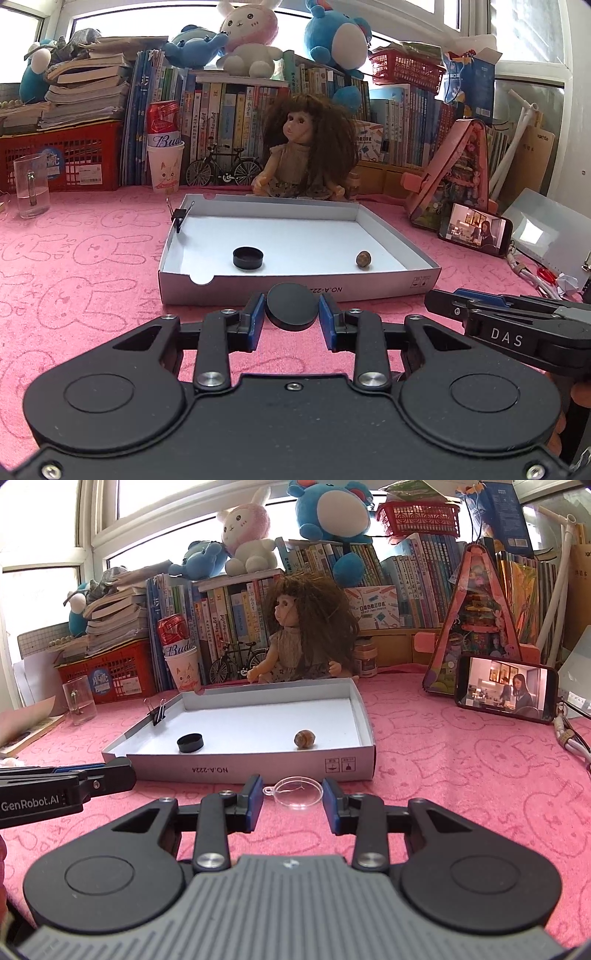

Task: Organize rigid objects
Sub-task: 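Carry the black cap in the left tool while the right tool carries the clear lid over the tray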

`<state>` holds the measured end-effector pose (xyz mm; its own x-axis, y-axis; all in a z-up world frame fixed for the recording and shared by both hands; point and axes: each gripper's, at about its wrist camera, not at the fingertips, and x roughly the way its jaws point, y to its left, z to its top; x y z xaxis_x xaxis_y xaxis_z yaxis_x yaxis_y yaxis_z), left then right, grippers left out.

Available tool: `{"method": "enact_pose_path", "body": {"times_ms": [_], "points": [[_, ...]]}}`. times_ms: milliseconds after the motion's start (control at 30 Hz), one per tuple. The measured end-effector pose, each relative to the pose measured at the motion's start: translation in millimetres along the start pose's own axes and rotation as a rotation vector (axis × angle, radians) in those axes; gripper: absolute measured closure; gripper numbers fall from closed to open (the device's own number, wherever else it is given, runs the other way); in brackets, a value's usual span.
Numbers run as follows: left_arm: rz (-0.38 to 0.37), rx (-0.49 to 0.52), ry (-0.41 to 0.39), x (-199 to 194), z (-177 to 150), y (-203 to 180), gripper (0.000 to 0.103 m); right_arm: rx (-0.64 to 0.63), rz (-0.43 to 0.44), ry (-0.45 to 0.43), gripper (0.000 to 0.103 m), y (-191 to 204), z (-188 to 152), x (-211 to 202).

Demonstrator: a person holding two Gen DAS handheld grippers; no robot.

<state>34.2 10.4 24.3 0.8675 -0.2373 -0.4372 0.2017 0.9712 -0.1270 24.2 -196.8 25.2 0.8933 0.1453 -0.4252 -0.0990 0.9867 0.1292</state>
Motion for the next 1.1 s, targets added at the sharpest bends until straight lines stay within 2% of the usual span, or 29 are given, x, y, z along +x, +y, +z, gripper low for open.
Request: {"method": "enact_pose_path", "body": {"times_ms": [667, 1100], "points": [[0.008, -0.024, 0.000, 41.7, 34.2, 16.7, 0.073, 0.039, 0.009, -0.016, 0.063, -6.5, 29.4, 31.0], [0.053, -0.054, 0.011, 70.0, 48.9, 39.7, 0.073, 0.056, -0.028, 0.003, 0.063, -19.8, 41.6, 52.1]]}}
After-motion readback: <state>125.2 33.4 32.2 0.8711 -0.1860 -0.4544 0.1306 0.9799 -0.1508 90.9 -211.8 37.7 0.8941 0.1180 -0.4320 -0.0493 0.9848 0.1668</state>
